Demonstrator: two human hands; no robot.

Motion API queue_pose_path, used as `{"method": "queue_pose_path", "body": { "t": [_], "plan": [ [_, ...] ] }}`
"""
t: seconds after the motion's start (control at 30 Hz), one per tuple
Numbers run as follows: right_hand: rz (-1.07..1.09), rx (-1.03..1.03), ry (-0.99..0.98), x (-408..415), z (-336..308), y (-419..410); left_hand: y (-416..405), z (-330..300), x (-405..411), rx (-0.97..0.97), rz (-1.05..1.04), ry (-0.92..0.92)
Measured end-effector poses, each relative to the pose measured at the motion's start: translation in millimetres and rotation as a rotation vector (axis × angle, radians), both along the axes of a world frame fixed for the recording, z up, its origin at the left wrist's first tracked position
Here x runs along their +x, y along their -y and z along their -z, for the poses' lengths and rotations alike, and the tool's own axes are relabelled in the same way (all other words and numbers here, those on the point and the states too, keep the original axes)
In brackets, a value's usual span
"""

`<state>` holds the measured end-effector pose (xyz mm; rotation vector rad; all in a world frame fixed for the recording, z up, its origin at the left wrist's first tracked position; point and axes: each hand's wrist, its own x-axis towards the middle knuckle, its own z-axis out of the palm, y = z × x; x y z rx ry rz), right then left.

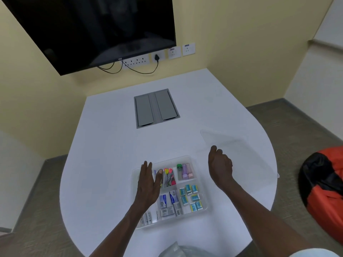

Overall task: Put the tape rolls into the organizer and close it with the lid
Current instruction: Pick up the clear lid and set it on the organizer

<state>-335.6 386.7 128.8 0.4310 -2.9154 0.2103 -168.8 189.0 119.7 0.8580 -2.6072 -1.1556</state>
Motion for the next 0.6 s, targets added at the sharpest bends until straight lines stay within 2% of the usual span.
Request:
{"method": "queue_pose_path", "body": {
  "t": [0.2,0.37,0.6],
  "plan": [
    [-0.139,-0.162,-0.11,13,-46,34,8,-9,-5,0.058,0.004,-0.042],
    [-0.305,-0.219,-0.132,36,-88,64,12,-21,-10,0.169,-0.021,-0.083],
    [-0.491,-0.357,-0.237,67,-117,99,22,-45,-24,0.286,-0.002,-0.156]
  ]
}}
